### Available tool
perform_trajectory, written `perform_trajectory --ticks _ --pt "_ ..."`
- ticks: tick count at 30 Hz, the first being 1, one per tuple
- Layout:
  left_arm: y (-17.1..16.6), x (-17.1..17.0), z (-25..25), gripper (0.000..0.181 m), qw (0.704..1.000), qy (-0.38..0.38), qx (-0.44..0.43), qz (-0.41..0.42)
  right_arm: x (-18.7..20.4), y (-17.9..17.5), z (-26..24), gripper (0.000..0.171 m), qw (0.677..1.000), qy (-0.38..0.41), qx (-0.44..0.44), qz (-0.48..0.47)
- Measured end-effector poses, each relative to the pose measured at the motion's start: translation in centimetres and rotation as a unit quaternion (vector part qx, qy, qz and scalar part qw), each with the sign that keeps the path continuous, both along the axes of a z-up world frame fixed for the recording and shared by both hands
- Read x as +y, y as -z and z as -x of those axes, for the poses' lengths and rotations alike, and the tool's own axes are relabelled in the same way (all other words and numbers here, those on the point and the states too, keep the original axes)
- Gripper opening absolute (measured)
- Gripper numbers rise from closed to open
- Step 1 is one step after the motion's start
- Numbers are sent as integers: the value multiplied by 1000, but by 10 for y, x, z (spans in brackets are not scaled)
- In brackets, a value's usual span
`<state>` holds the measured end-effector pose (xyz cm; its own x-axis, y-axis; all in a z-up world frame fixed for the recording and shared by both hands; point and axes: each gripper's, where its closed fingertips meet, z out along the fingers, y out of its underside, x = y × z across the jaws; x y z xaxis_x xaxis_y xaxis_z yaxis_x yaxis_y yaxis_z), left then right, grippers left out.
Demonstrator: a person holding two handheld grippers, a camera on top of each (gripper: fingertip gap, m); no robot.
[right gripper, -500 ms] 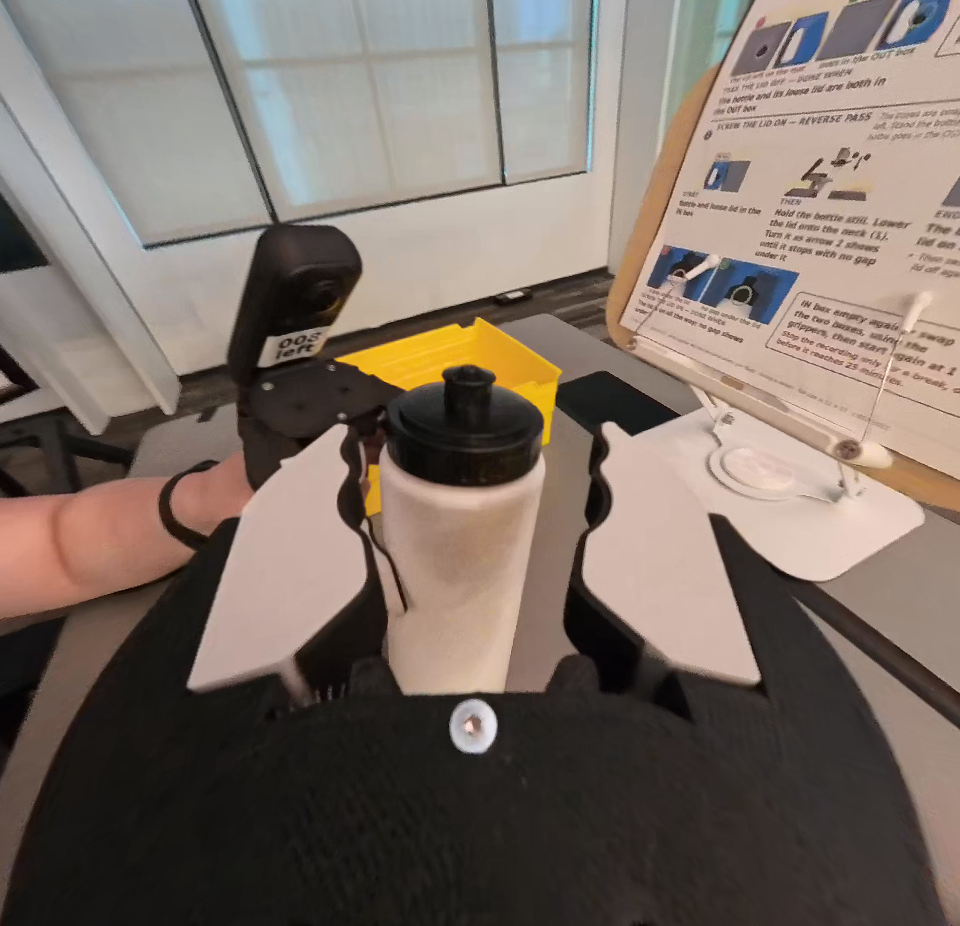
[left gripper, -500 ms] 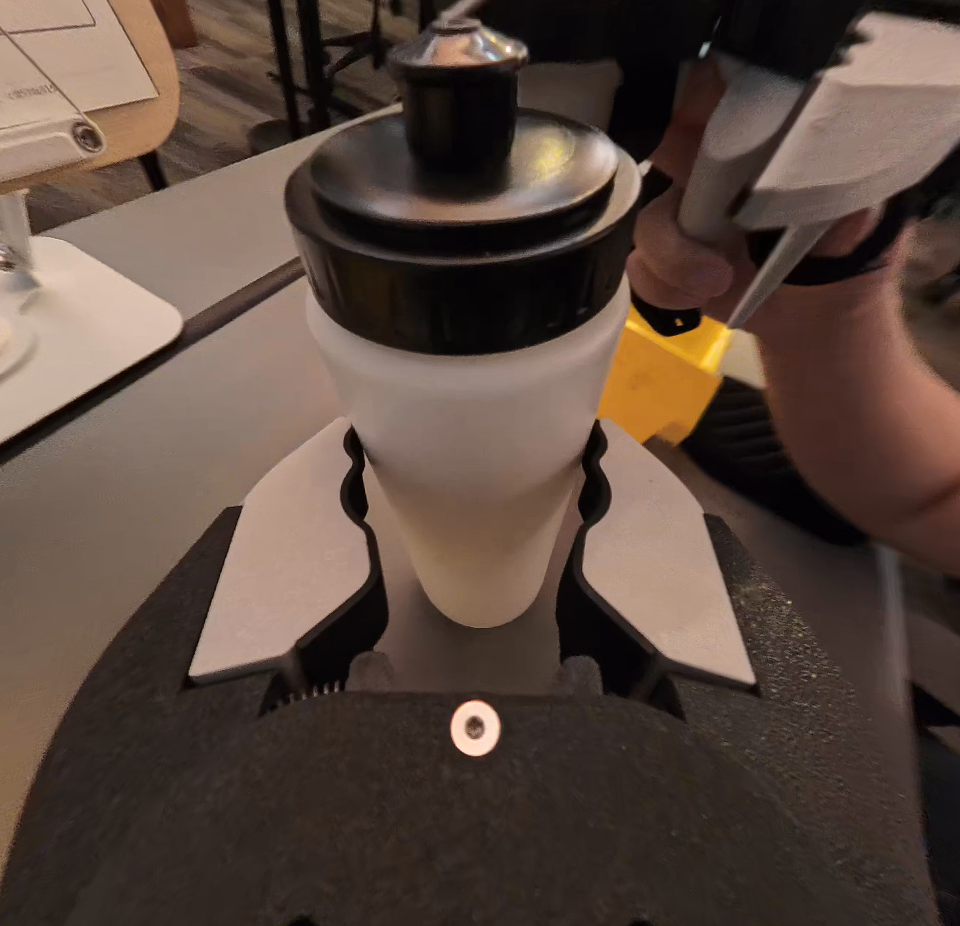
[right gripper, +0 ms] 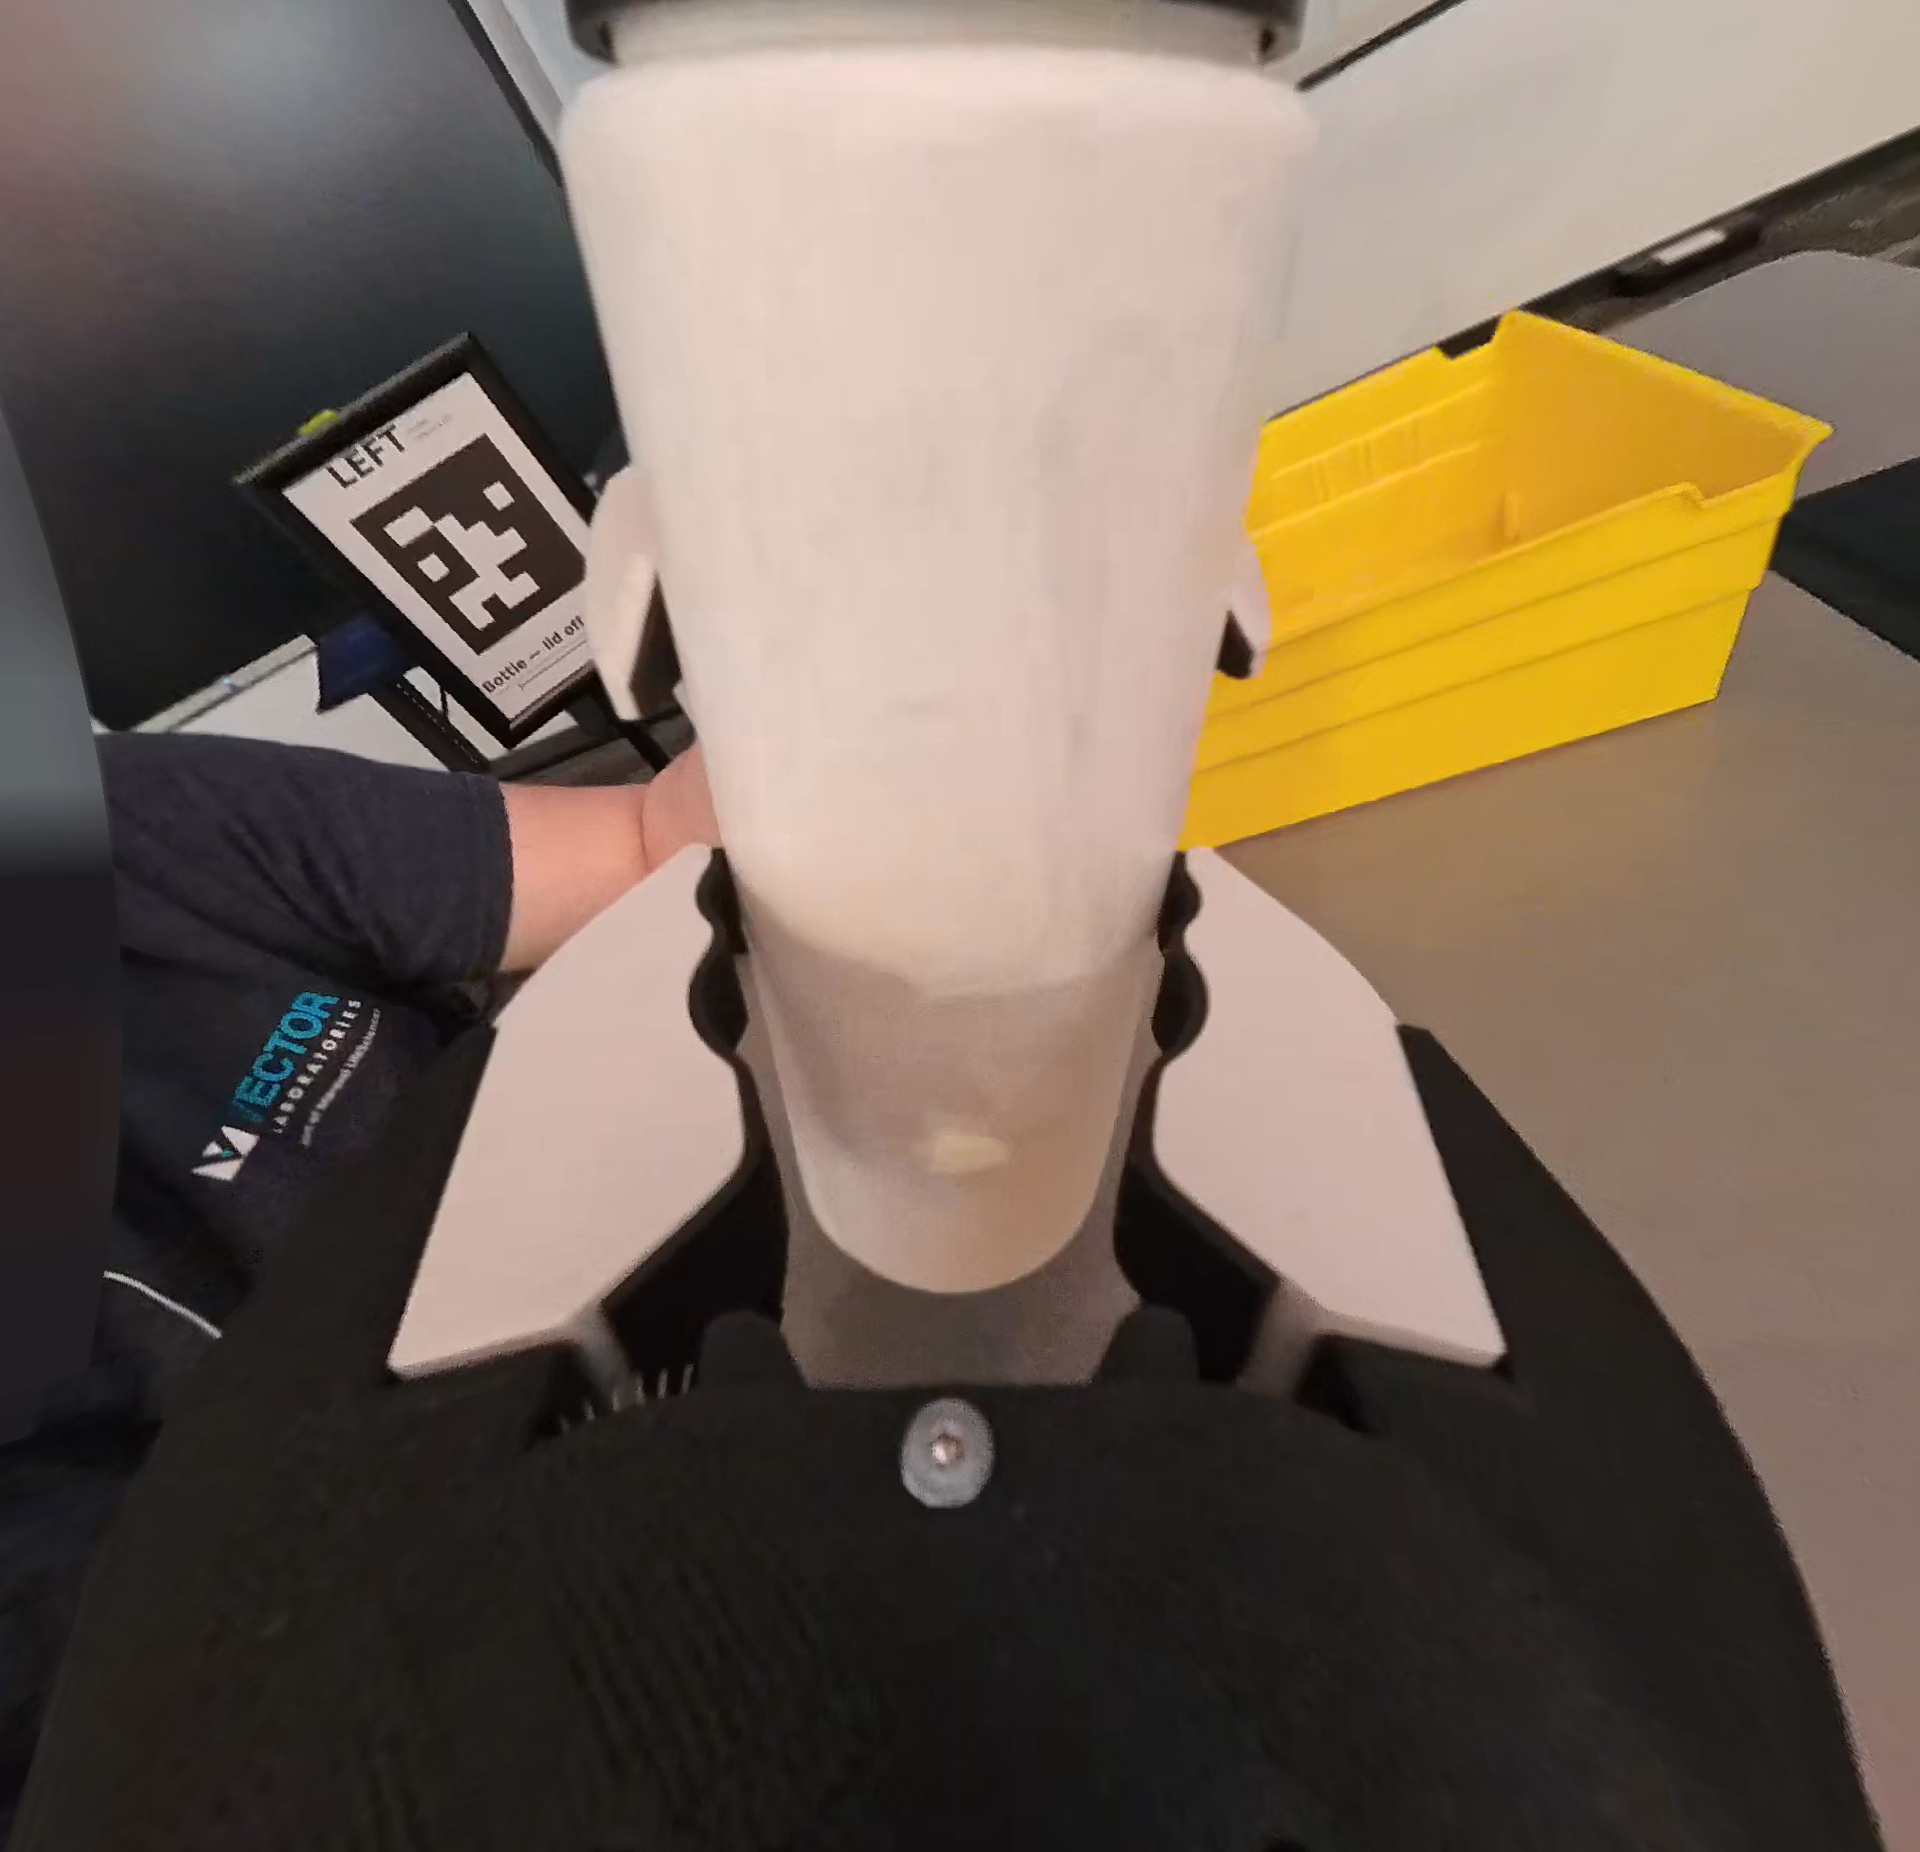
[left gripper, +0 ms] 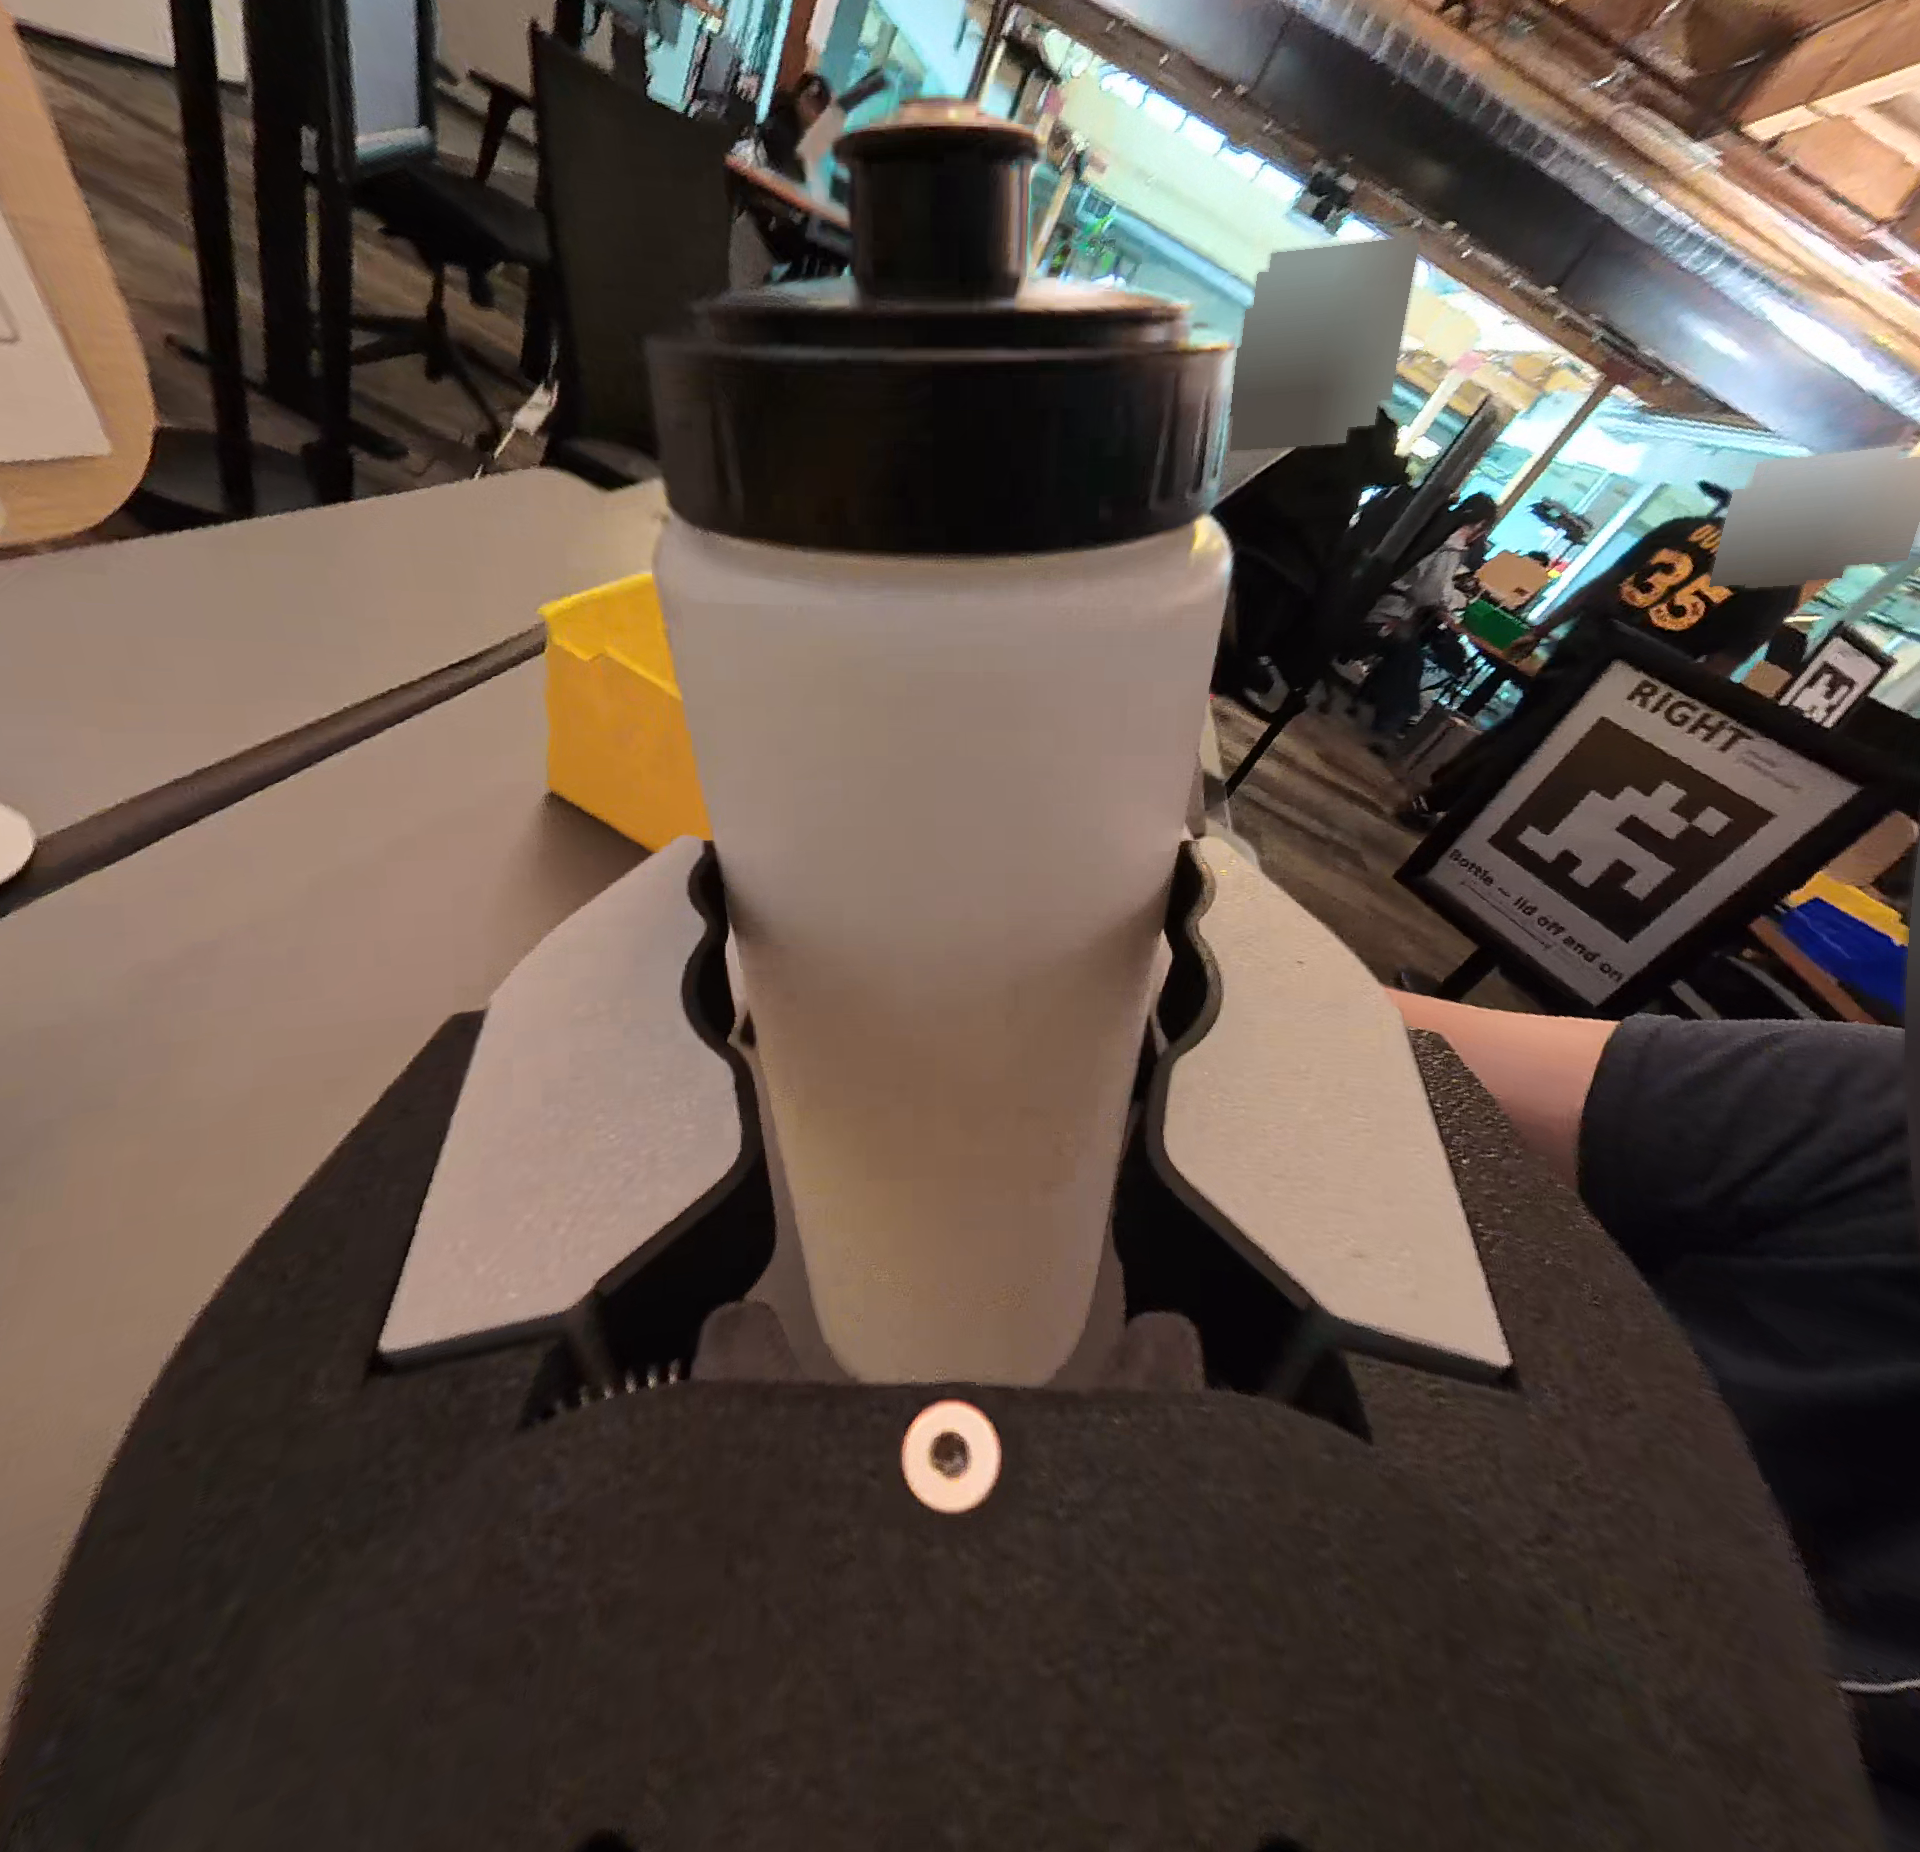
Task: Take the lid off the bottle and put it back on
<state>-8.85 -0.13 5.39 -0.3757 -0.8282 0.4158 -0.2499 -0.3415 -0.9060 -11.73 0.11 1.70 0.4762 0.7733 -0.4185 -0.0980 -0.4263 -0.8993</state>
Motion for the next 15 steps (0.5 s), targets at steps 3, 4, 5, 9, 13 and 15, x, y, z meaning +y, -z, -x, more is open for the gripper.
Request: perform_trajectory --ticks 3,4,5,9,13,15 --pt "-18 1 7 80 999 1 -38 28 -1 -19 -5 78 999 41 -21 -25" --pt "-24 5 11 84 998 -7 -47 37 -6 -31 -10 78 998 51 -19 -33" --pt "-30 10 14 86 998 -15 -55 40 -11 -44 -20 78 997 68 -17 -40" --pt "-42 20 27 80 997 -36 -65 17 -50 -85 -109 77 969 225 -87 -44" --pt "-41 15 31 80 999 -28 -42 2 -99 -54 -230 77 878 440 -165 86" --pt "-38 12 31 80 999 -20 -30 5 -116 -18 -271 77 839 486 -172 176"
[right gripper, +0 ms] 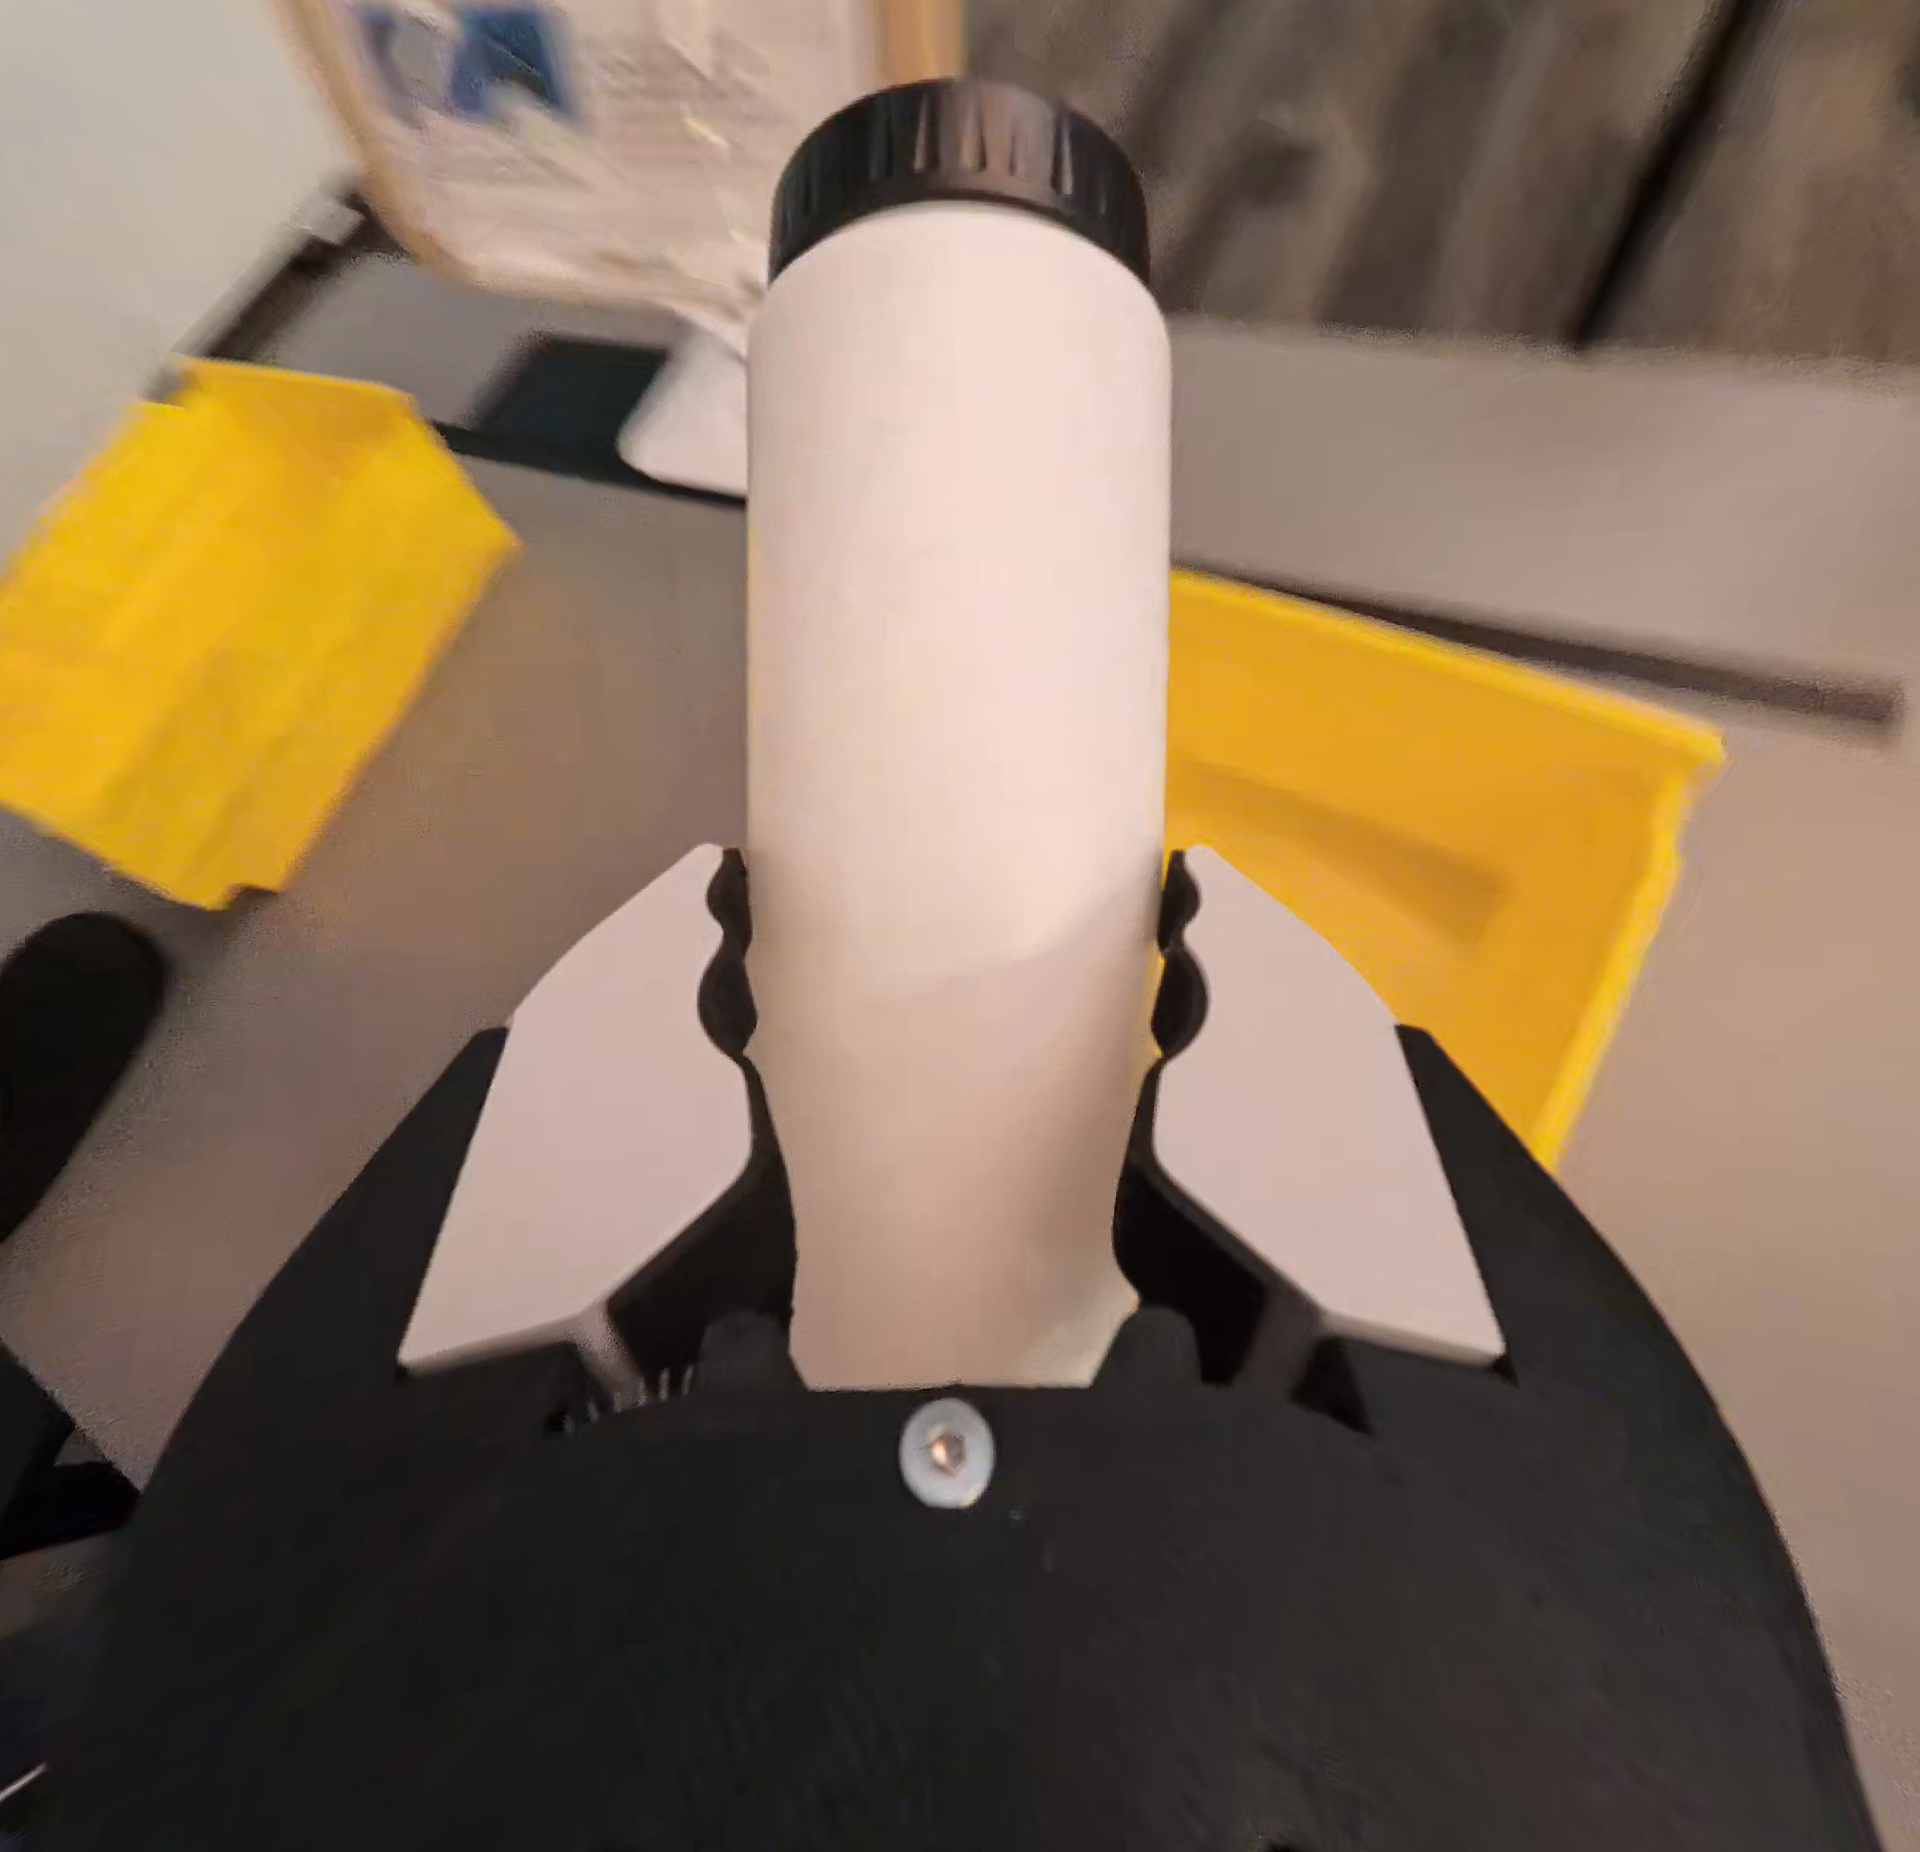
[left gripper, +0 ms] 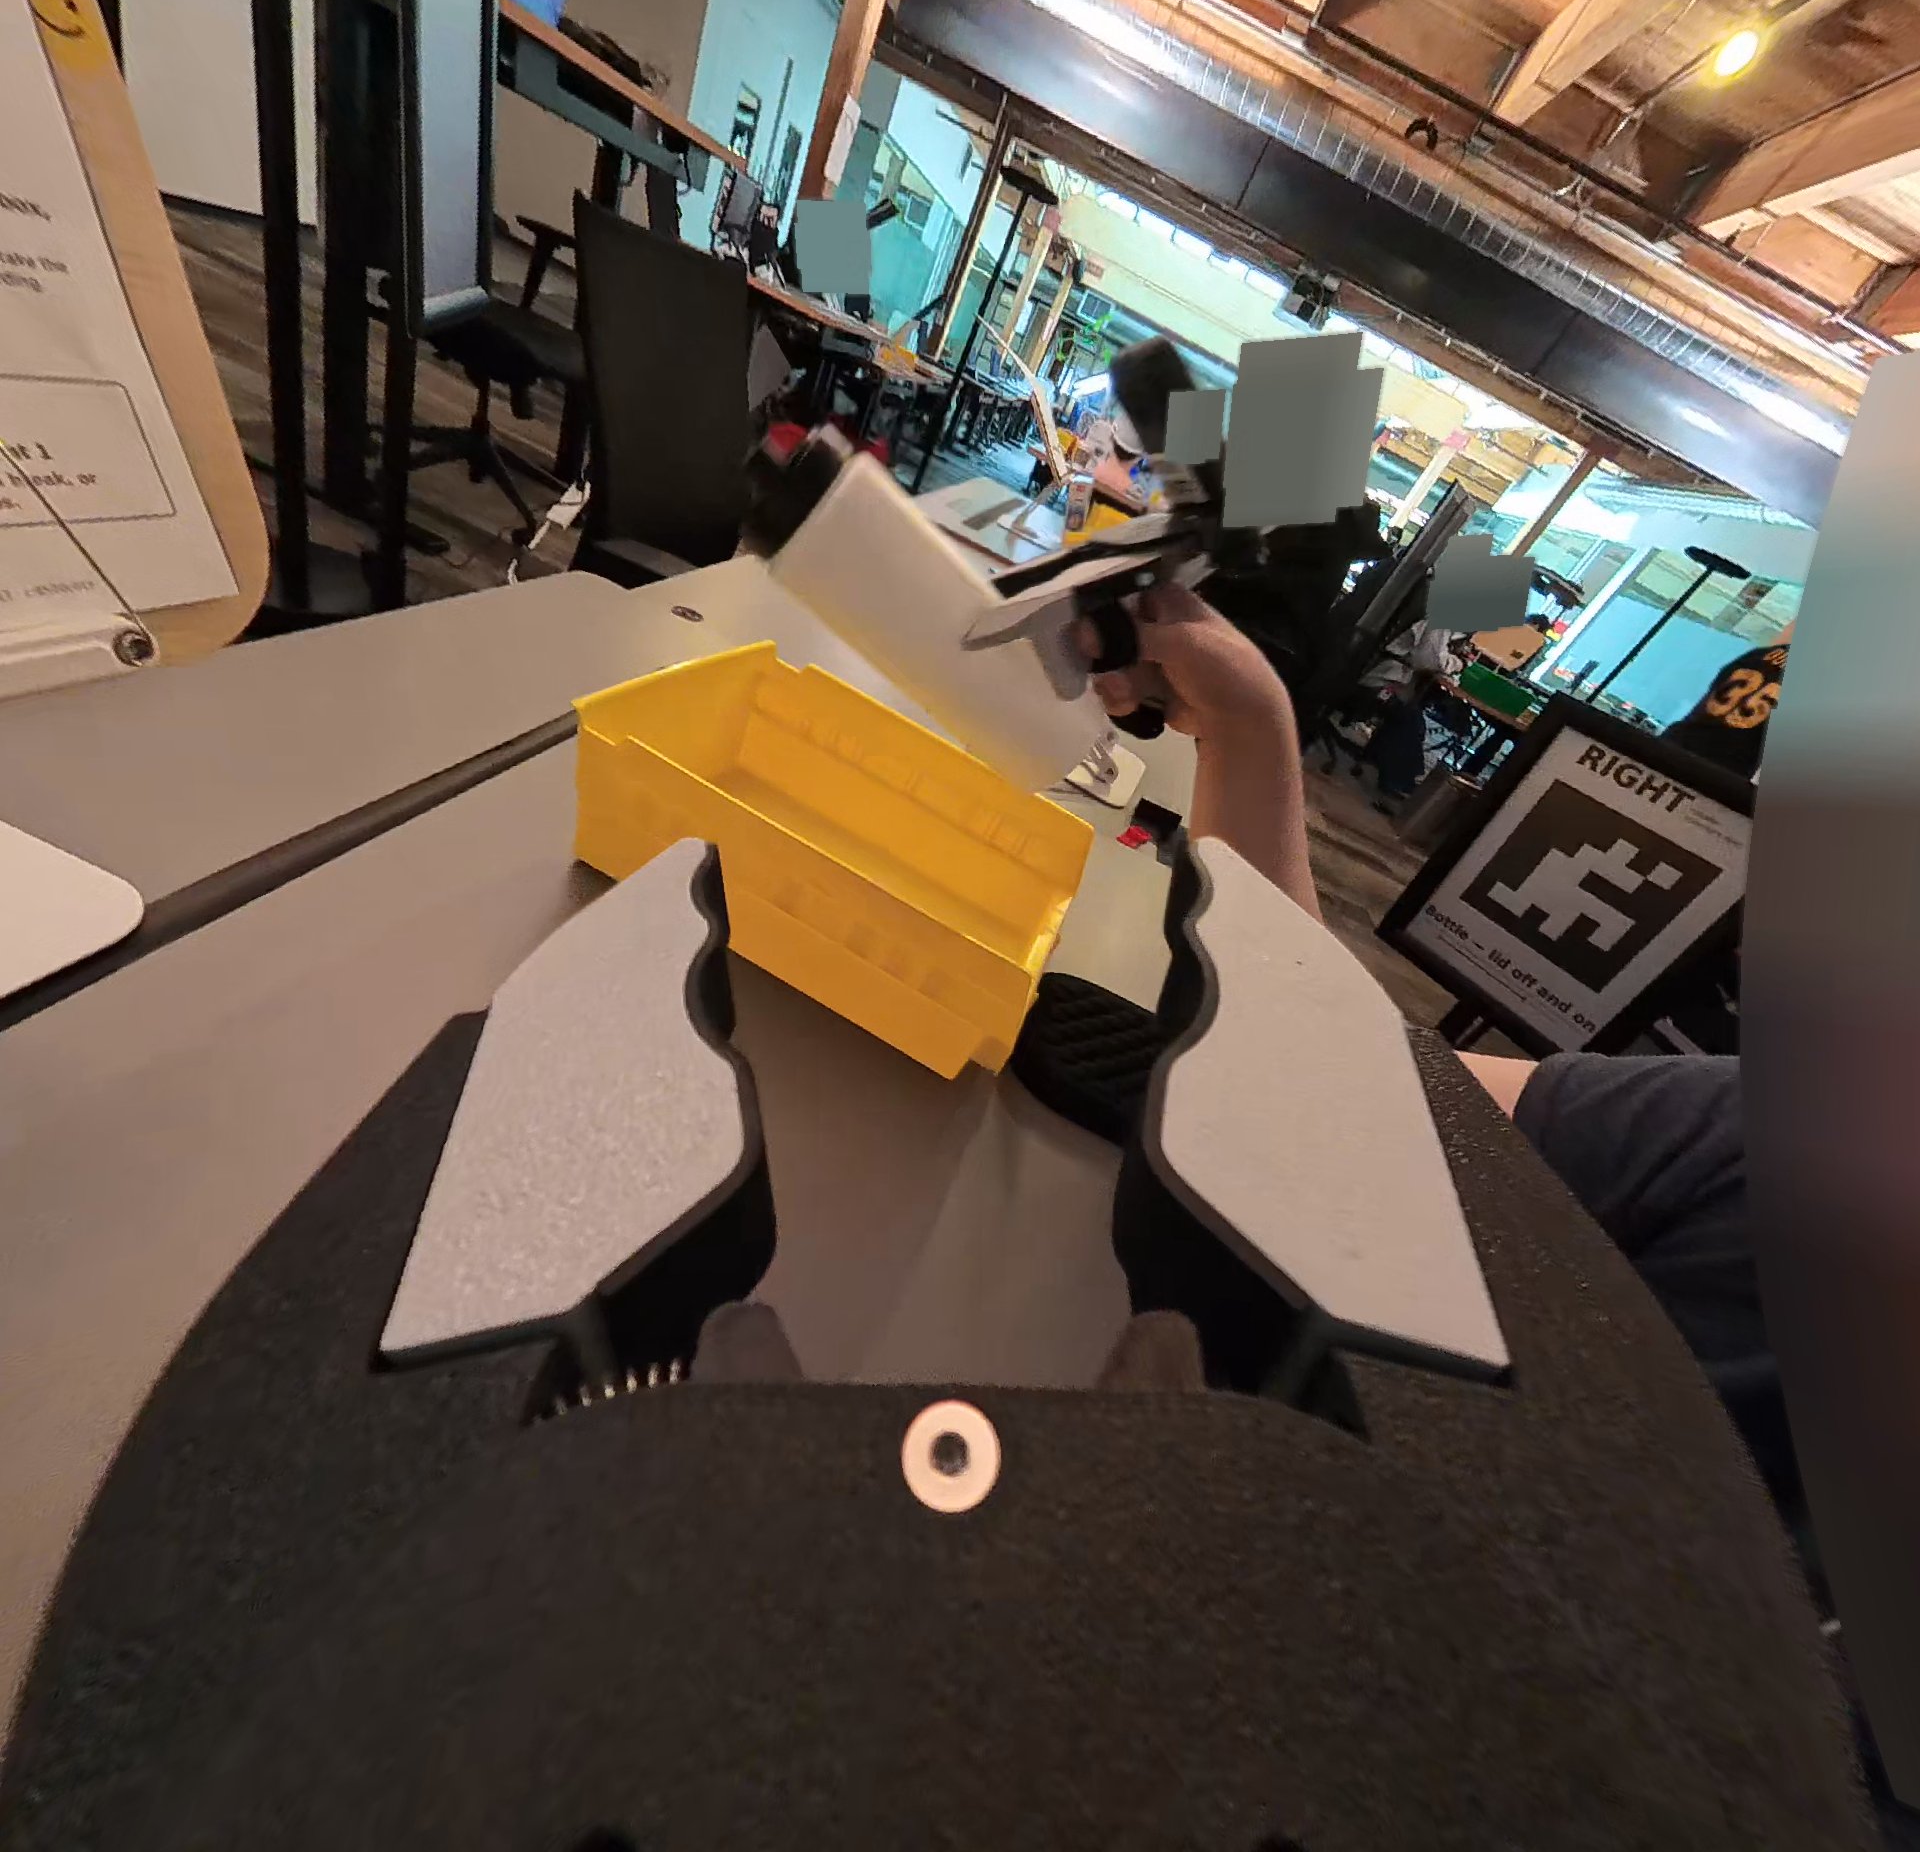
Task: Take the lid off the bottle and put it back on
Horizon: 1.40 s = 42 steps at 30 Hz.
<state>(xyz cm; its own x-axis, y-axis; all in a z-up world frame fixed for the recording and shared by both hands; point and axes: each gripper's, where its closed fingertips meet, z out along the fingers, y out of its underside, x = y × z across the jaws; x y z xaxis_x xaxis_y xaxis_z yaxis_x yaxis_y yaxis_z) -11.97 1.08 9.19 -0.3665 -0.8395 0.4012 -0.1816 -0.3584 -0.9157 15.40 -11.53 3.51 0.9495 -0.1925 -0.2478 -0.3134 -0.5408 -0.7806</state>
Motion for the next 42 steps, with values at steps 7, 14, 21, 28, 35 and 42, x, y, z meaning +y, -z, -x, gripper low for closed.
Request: perform_trajectory --ticks 7,14,21,28,35,42 --pt "8 2 -1 78 1000 -1 24 -2 -24 123 -40 77 962 52 59 261" --pt "13 17 3 79 999 -22 45 -5 -25 159 -34 77 933 57 70 350" --pt "26 69 34 67 978 -134 149 -65 -28 169 -26 78 922 18 81 379" --pt "34 198 168 73 848 -441 273 -109 -52 73 -84 66 973 137 -14 184" --pt "122 268 263 70 724 -523 450 -27 -105 127 -102 46 942 176 94 270" --pt "177 269 260 65 723 -466 508 48 -86 157 -85 9 926 133 147 321"
